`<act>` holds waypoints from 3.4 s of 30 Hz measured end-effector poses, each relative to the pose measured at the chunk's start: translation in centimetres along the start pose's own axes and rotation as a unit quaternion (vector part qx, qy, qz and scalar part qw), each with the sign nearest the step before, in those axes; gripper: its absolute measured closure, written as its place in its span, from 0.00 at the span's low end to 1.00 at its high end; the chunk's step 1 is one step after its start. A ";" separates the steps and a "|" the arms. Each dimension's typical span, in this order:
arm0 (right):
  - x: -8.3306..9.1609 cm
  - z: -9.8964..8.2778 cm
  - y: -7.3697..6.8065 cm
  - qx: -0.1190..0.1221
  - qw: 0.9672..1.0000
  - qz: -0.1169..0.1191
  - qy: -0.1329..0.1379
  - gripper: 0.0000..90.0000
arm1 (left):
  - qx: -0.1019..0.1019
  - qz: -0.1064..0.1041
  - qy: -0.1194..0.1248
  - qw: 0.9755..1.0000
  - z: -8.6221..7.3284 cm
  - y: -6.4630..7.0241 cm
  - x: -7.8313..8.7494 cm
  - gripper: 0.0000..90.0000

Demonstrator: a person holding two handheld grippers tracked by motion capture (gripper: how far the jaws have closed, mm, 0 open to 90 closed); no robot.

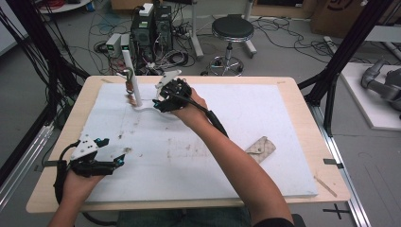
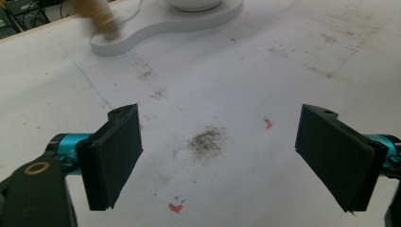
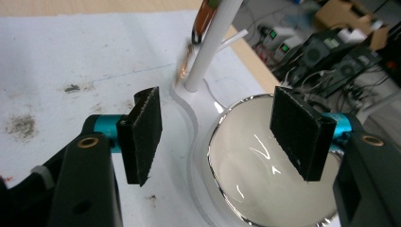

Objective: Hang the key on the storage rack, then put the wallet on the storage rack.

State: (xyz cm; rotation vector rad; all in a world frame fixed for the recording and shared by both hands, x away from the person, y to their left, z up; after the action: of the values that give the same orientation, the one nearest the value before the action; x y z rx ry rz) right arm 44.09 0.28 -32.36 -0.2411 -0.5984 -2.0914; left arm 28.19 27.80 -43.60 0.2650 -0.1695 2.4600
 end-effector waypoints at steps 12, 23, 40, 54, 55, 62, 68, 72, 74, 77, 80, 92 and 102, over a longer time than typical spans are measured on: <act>5.0 -3.8 0.6 -0.038 0.999 -0.005 0.013 0.34 | 0.000 -0.004 -0.001 1.000 0.0 0.0 -0.2 0.17; 11.0 -8.2 1.5 -0.070 0.997 -0.027 0.024 0.30 | 0.002 -0.007 0.004 1.000 0.1 0.0 -0.4 0.17; 19.5 -15.3 1.6 -0.132 0.986 -0.088 0.051 0.24 | 0.007 -0.020 0.015 1.000 0.8 0.3 -2.2 0.17; 22.9 -18.3 0.7 -0.139 0.982 -0.109 0.064 0.23 | 0.007 -0.033 0.030 0.999 1.5 -0.1 -4.0 0.17; 23.1 -18.3 0.7 -0.140 0.982 -0.111 0.064 0.23 | 0.007 -0.033 0.030 0.999 1.5 -0.1 -4.0 0.17; 23.6 -18.7 1.1 -0.147 0.979 -0.125 0.068 0.23 | 0.000 -0.034 0.029 0.999 1.6 0.2 -4.3 0.17; 24.1 -19.1 1.4 -0.156 0.976 -0.131 0.072 0.23 | 0.002 -0.035 0.029 0.999 1.6 0.0 -4.4 0.17; 24.6 -19.2 1.3 -0.161 0.975 -0.134 0.072 0.23 | 0.000 -0.035 0.030 0.999 1.7 0.1 -4.3 0.17; 24.8 -19.2 1.2 -0.163 0.974 -0.136 0.074 0.23 | 0.002 -0.036 0.033 0.999 1.8 0.1 -4.2 0.17; 25.1 -19.4 0.9 -0.161 0.975 -0.138 0.072 0.23 | 0.002 -0.037 0.034 0.999 1.9 0.2 -4.2 0.17; 25.5 -19.8 0.7 -0.166 0.974 -0.140 0.069 0.23 | 0.016 -0.045 0.040 0.998 2.1 0.5 -4.4 0.17; 28.3 -21.2 0.1 -0.175 0.969 -0.161 0.067 0.23 | 0.026 -0.087 0.059 0.994 4.0 2.2 -7.6 0.17; 31.1 -23.0 -0.5 -0.192 0.964 -0.179 0.051 0.23 | 0.018 -0.104 0.061 0.993 5.9 4.1 -10.7 0.17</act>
State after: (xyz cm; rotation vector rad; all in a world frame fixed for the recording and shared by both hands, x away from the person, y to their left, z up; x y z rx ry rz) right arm 27.59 -33.80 -40.29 -0.2569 -0.1753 -2.5479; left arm 34.70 17.10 -40.57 0.1386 -0.0414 2.2664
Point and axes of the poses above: each handheld gripper's, and its own axes: x roughly backward along the jaws, z roughly out of its top, y roughly to its right, the point moved 1 cm from there along -x, roughly forward along the jaws, and after that the axes turned 14 degrees about y, right-handed, at the moved point
